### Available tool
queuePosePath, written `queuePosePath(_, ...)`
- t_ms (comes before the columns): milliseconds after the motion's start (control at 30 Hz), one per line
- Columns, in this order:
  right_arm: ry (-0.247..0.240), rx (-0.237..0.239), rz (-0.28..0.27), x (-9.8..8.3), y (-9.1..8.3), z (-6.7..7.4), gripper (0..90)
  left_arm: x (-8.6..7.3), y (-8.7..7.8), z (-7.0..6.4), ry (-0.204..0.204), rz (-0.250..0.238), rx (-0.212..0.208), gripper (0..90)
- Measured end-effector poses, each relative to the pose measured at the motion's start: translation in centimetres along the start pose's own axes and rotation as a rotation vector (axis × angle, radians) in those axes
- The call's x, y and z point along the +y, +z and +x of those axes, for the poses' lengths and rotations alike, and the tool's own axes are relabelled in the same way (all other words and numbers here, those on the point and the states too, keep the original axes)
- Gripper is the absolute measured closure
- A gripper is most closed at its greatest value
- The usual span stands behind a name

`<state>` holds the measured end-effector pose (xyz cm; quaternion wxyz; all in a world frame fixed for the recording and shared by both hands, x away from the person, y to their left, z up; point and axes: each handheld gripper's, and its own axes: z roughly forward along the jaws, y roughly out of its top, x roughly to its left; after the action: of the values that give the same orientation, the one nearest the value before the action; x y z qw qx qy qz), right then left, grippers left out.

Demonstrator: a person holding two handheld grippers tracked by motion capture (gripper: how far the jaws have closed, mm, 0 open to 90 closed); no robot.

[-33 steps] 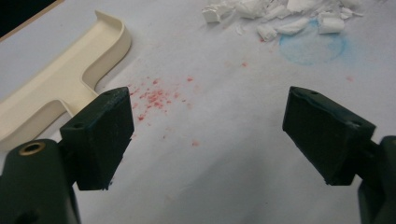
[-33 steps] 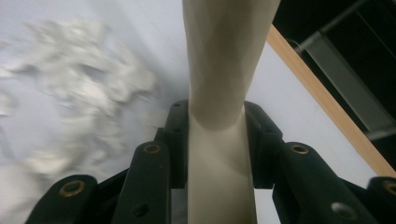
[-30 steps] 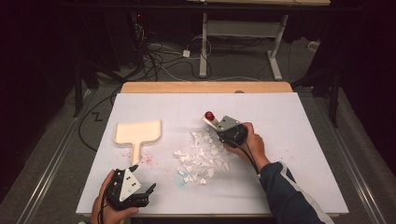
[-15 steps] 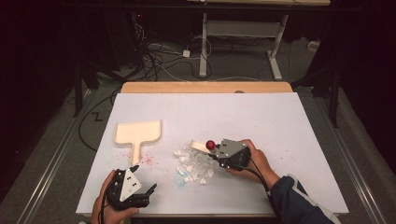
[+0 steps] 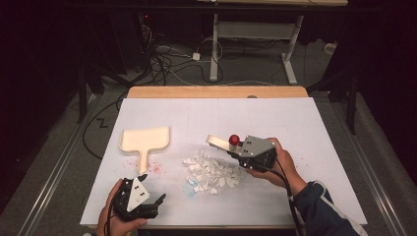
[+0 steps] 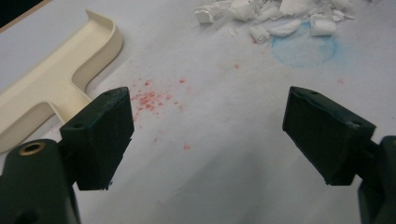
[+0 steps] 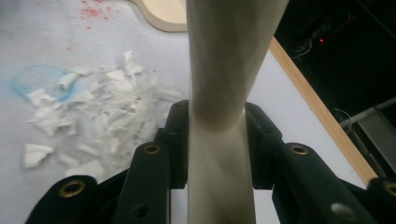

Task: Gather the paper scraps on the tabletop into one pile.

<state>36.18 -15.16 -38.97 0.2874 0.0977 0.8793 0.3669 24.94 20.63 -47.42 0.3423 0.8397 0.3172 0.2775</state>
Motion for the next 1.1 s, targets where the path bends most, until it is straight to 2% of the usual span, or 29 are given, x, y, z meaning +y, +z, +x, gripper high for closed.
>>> queuePosePath(100, 0.001, -0.038, 0.025, 0.1, 1.6, -0.7, 68.7, 0.1, 0.1, -0.1, 0.003, 0.002, -0.003, 15.3)
queuePosePath(200, -0.018, -0.089, 0.082, -0.1, 3.7, -1.3, 68.7, 0.1, 0.1, -0.1, 0.003, 0.002, -0.008, 15.3)
queuePosePath(333, 0.029, -0.132, 0.128, -0.6, 6.3, -2.2, 68.7, 0.0, 0.2, 0.0, 0.005, 0.007, -0.011, 15.3)
queuePosePath(433, 0.036, -0.181, 0.155, -1.0, 7.8, -2.6, 68.7, 0.0, 0.3, 0.0, 0.007, 0.008, -0.015, 15.3)
queuePosePath(467, 0.043, -0.178, 0.15, -1.0, 8.1, -2.6, 68.7, 0.0, 0.3, 0.0, 0.006, 0.008, -0.018, 15.3)
queuePosePath(567, 0.06, -0.118, 0.125, -0.7, 8.6, -2.3, 68.7, 0.0, 0.3, 0.0, 0.009, 0.007, -0.022, 15.3)
queuePosePath(667, 0.009, -0.052, 0.111, -0.4, 8.8, -0.9, 68.6, 0.1, 0.3, 0.0, 0.011, 0.004, -0.025, 15.3)
queuePosePath(733, -0.028, 0.012, 0.09, -0.2, 8.5, 0.0, 68.5, 0.1, 0.3, 0.0, 0.012, 0.004, -0.025, 15.3)
queuePosePath(767, -0.054, 0.038, 0.082, 0.0, 8.2, 0.5, 68.5, 0.1, 0.2, 0.0, 0.013, 0.004, -0.025, 15.3)
queuePosePath(833, -0.08, 0.12, 0.045, 0.2, 7.4, 1.2, 68.5, 0.1, 0.2, -0.1, 0.014, 0.004, -0.026, 15.3)
queuePosePath(900, -0.107, 0.16, 0.033, 0.3, 6.5, 1.8, 68.6, 0.1, 0.2, -0.1, 0.017, 0.006, -0.031, 15.3)
queuePosePath(1033, -0.155, 0.194, 0.016, 0.4, 4.9, 2.3, 68.7, 0.2, 0.3, -0.4, 0.024, 0.016, -0.046, 16.1)
queuePosePath(1067, -0.148, 0.181, 0.007, 0.5, 4.5, 2.1, 68.7, 0.2, 0.3, -0.4, 0.03, 0.017, -0.048, 16.1)
queuePosePath(1100, -0.113, 0.171, -0.011, 0.4, 4.0, 2.0, 68.7, 0.2, 0.3, -0.5, 0.031, 0.019, -0.047, 16.1)
